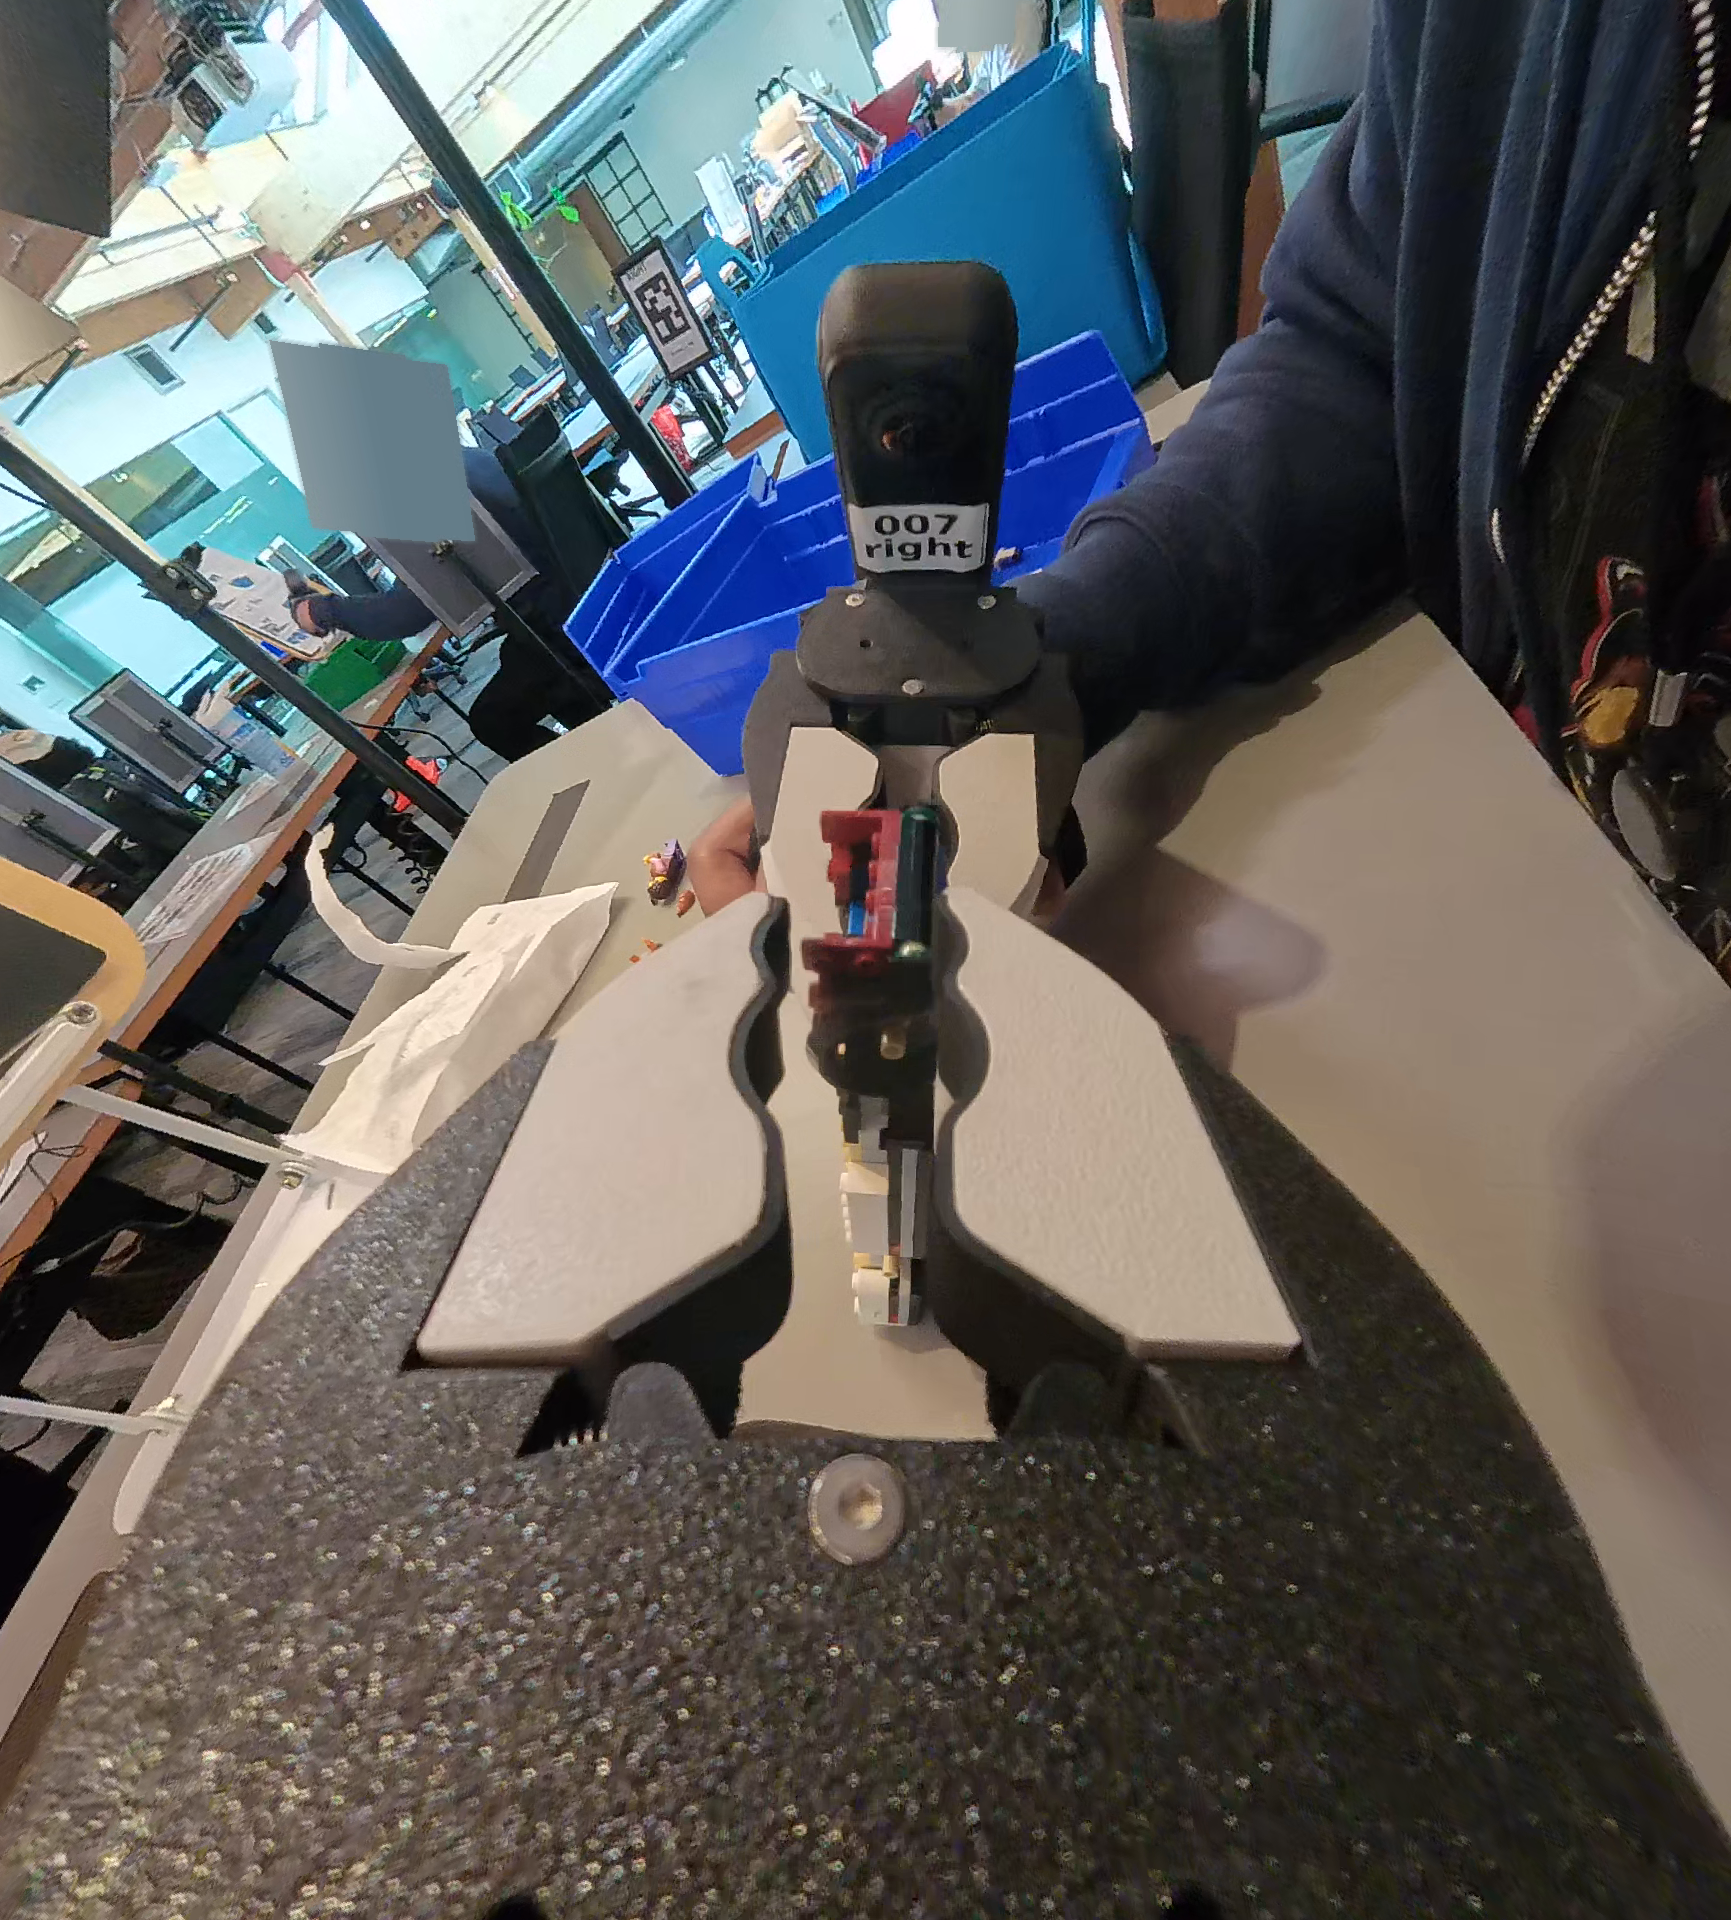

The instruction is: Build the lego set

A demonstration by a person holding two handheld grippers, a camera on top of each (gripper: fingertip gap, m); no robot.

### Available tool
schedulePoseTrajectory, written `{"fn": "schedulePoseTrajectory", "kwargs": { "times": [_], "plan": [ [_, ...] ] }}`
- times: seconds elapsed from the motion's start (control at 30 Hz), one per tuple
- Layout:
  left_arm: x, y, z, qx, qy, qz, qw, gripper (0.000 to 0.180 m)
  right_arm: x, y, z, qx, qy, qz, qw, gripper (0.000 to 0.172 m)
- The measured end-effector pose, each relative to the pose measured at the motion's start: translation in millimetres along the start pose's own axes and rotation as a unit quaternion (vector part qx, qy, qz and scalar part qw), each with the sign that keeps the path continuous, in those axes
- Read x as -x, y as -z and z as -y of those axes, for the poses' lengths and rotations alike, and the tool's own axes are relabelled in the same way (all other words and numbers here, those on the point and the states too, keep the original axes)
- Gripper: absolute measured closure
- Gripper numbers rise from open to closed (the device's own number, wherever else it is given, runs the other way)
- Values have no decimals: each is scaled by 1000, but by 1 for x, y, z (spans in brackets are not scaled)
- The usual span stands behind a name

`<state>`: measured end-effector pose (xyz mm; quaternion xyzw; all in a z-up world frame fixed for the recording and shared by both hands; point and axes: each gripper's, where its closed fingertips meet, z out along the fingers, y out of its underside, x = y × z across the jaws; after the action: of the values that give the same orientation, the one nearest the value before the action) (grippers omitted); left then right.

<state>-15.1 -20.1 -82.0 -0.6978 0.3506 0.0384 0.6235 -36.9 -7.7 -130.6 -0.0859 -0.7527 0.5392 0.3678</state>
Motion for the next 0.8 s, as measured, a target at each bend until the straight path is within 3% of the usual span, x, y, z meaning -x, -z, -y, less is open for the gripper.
{"fn": "schedulePoseTrajectory", "kwargs": {
  "times": [0.3,0.6,0.8],
  "plan": [
    [1,5,4,101,-39,-15,994,157,-4,-1,-2,14,7,-14,1000,149],
    [-1,7,-10,245,-60,-43,967,163,-5,-3,-2,32,19,-29,999,149],
    [-2,6,-17,283,-83,-55,954,166,-6,-3,-1,34,24,-34,999,149]
  ]
}}
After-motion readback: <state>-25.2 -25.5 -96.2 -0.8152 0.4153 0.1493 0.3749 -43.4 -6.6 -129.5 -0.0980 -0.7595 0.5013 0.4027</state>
